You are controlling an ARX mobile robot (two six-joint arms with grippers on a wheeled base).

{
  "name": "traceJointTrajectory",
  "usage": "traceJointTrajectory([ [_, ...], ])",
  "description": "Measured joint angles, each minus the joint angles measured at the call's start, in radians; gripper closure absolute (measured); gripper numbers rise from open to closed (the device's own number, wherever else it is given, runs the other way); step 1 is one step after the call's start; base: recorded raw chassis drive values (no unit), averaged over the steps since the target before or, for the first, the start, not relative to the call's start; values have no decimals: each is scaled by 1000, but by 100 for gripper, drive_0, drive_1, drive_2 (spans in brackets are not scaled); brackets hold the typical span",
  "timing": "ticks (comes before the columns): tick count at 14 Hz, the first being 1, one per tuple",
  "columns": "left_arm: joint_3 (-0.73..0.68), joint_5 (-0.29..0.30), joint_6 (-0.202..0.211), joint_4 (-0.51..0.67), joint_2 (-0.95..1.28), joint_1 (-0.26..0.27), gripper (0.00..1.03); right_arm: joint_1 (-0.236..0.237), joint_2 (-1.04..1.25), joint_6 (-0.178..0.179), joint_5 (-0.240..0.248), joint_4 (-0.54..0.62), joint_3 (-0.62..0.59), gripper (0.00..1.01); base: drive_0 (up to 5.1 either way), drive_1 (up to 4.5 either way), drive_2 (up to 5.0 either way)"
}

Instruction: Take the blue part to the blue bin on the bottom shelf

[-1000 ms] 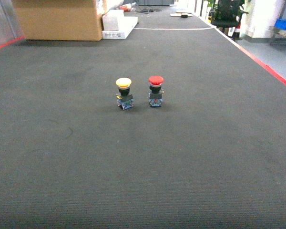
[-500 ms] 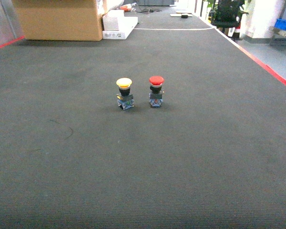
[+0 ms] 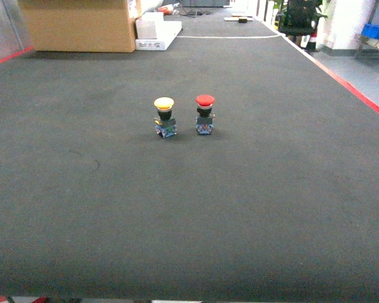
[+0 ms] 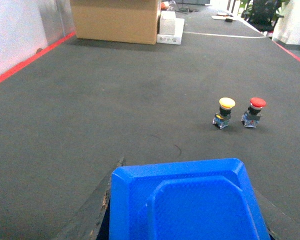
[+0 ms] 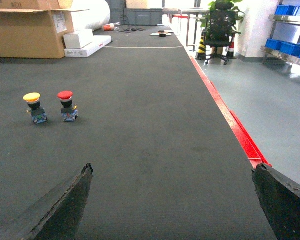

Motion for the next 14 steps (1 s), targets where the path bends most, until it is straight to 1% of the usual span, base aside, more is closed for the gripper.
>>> traceJointTrajectory([
  [14,0,-3,0,0,-5,0,59,0,0,0,0,2,0,3,-161,-161,-161],
])
